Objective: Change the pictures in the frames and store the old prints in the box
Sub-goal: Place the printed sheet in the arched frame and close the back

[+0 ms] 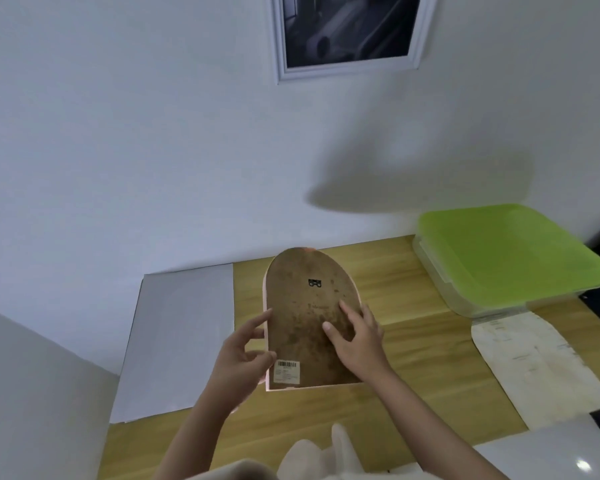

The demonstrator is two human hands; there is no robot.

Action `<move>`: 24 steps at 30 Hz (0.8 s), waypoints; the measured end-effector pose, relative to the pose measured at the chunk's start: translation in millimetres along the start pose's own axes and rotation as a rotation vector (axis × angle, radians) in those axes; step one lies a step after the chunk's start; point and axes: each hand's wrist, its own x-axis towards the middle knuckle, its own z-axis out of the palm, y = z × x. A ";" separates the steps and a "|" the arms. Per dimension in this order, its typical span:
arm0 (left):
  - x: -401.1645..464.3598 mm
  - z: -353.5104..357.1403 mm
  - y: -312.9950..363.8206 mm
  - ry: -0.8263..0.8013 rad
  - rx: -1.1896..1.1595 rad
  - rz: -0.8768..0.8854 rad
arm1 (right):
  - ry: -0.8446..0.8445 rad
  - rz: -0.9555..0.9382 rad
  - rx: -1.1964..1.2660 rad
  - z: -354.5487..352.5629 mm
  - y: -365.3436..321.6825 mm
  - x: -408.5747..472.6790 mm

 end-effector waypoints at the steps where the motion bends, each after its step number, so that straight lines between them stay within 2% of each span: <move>1: -1.3 0.6 3.0 0.012 0.019 0.045 | 0.001 -0.029 -0.019 -4.8 -8.0 4.8; 6: -11.0 1.8 17.2 0.044 0.140 0.206 | 0.033 -0.201 -0.099 -33.4 -51.3 26.1; 11: -22.7 15.1 33.0 0.096 0.282 0.429 | -0.008 -0.361 0.067 -42.6 -91.6 26.7; 24: -24.1 29.1 39.8 0.100 0.372 0.524 | 0.023 -0.396 0.219 -50.7 -130.6 12.0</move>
